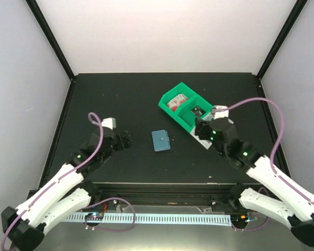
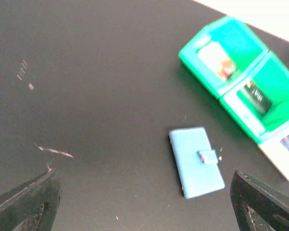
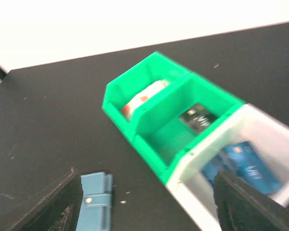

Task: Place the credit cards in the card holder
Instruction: Reset both arms

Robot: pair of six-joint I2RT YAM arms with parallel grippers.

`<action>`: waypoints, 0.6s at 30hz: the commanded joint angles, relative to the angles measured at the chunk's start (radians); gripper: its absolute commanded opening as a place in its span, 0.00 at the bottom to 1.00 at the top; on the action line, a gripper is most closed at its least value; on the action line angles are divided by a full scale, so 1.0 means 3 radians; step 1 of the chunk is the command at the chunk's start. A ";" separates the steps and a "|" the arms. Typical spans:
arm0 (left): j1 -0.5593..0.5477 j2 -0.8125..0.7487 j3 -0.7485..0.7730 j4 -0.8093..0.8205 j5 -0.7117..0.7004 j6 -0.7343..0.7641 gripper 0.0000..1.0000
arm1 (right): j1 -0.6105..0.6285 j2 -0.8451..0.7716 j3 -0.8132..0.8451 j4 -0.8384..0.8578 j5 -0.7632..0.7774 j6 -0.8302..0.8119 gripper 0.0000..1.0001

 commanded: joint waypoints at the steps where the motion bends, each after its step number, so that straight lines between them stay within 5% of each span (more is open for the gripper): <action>1: 0.0032 -0.0654 0.0195 -0.0588 -0.0505 0.0222 0.99 | -0.0021 -0.0590 -0.0124 -0.0662 0.0687 0.0120 0.79; 7: 0.0031 -0.1397 0.0304 -0.0566 -0.0226 0.0291 0.99 | -0.0019 -0.1481 -0.0342 -0.1174 0.0893 0.0449 0.99; 18: 0.0033 -0.1447 0.0897 -0.1000 -0.0702 0.0761 0.99 | -0.0018 -0.1945 -0.0156 -0.1544 0.1152 0.0556 1.00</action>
